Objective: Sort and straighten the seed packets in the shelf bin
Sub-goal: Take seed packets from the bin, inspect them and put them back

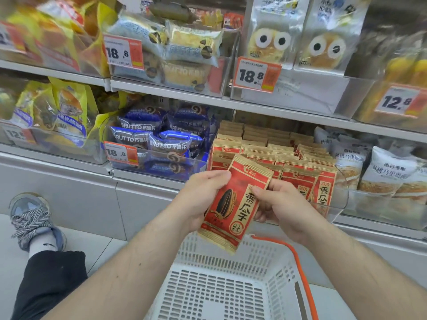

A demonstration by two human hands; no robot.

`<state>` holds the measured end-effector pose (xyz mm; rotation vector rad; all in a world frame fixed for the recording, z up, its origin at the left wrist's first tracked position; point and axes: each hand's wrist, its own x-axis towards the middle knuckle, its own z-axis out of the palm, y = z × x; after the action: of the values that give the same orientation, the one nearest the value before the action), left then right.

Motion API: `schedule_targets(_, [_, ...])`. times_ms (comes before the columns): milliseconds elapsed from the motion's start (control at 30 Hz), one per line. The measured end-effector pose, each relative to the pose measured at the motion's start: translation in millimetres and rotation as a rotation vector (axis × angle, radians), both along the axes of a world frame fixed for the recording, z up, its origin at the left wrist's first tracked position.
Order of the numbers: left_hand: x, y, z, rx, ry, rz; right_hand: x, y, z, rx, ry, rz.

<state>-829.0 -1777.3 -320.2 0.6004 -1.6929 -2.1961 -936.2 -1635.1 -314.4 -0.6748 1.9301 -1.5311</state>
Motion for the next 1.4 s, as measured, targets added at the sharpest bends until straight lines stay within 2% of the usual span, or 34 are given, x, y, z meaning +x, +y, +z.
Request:
schedule_targets(67, [-9, -11, 16, -0.086, 0.03, 0.107, -5, -2, 12, -0.11, -0.043, -0.066])
schedule_targets(200, [-30, -47, 35, -0.043, 0.132, 0.438, -18, -10, 39, -0.446, -0.149, -0.221])
schedule_targets(267, [-37, -59, 33, -0.212, 0.088, 0.48, -26, -16, 53, -0.572, -0.17, -0.275])
schedule_targets(333, [-41, -62, 27, -0.437, 0.04, 0.422, -34, -23, 64, -0.617, -0.117, -0.312])
schedule_targets(433, [-44, -63, 20, -0.597, 0.018, 0.265, -46, -34, 74, -0.533, 0.086, -0.348])
schedule_targets(533, [-49, -66, 17, -0.715, -0.023, 0.131, -56, -44, 77, -0.357, 0.284, -0.339])
schedule_targets(667, [-52, -67, 19, -0.908, -0.127, -0.036, -69, -57, 76, -0.18, 0.387, -0.267])
schedule_targets(767, [-54, -66, 17, -0.978, -0.187, -0.088, -76, -69, 71, 0.037, 0.44, -0.177])
schedule_targets(833, [-57, -66, 15, -0.986, -0.209, -0.086, -77, -76, 66, 0.22, 0.488, -0.087])
schedule_targets(900, [-58, -65, 14, -1.006, -0.22, -0.089, -76, -83, 66, 0.318, 0.531, -0.037])
schedule_targets(1067, [-60, -65, 13, -1.071, -0.207, -0.078, -80, -93, 73, 0.247, 0.66, -0.185])
schedule_targets(1267, [-62, -63, 23, -1.104, -0.017, 0.046, -84, -99, 72, 0.369, 0.854, -0.128])
schedule_targets(1333, [-61, -64, 28, -1.139, 0.045, 0.095, -86, -103, 72, 0.421, 0.761, -0.09])
schedule_targets(1400, [-61, -66, 30, -1.171, 0.089, 0.152, -87, -104, 73, 0.44, 0.587, -0.051])
